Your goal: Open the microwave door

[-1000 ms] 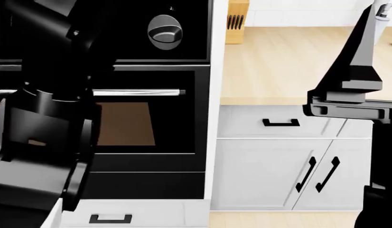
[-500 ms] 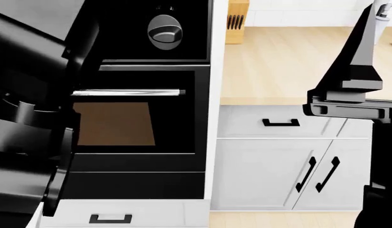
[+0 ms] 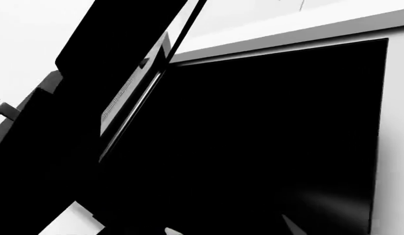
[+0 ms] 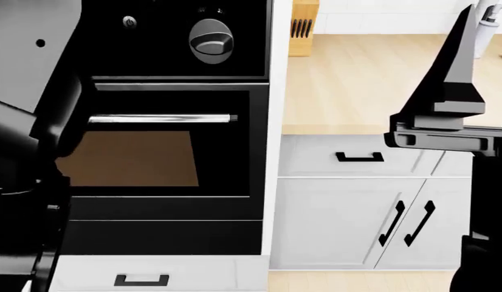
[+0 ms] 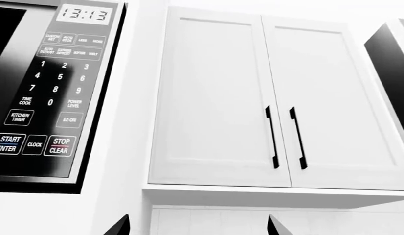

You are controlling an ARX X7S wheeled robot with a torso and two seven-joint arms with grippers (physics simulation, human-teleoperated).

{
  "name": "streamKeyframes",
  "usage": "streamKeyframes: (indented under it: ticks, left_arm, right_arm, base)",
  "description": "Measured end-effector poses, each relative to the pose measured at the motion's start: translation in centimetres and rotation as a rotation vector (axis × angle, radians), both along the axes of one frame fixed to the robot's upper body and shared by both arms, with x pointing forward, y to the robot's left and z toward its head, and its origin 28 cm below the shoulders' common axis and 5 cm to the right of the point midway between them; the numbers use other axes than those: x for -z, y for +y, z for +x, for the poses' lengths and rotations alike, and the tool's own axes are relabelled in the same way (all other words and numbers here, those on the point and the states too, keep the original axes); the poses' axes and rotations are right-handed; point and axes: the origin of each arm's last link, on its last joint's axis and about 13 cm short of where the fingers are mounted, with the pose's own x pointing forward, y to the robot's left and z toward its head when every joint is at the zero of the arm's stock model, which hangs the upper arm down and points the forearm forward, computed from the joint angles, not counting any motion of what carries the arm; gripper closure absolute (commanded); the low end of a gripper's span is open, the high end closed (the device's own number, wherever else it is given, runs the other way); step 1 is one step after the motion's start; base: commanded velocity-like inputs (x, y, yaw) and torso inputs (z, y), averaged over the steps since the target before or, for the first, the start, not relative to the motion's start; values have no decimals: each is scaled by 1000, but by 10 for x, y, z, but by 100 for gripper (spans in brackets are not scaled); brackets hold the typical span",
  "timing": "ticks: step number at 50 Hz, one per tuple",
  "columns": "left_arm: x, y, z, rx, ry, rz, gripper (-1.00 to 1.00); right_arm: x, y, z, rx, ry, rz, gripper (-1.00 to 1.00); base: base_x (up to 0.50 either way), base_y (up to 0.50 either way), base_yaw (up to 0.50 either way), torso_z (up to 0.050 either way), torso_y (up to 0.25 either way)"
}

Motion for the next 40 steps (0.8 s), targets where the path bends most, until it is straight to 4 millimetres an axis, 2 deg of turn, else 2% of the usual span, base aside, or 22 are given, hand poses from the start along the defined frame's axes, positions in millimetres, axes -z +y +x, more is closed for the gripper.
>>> streamKeyframes:
  ticks: [21, 40]
  left_arm:
    - [24, 20, -40, -91, -48, -22, -100]
    - [24, 51, -64, -218, -62, -13, -100]
  right_arm:
    - [0, 1, 2, -13, 1, 3, -100]
    - [-1, 3, 4, -25, 3, 1, -100]
  base:
    - [0, 0, 0, 0, 0]
    - [0, 0, 0, 0, 0]
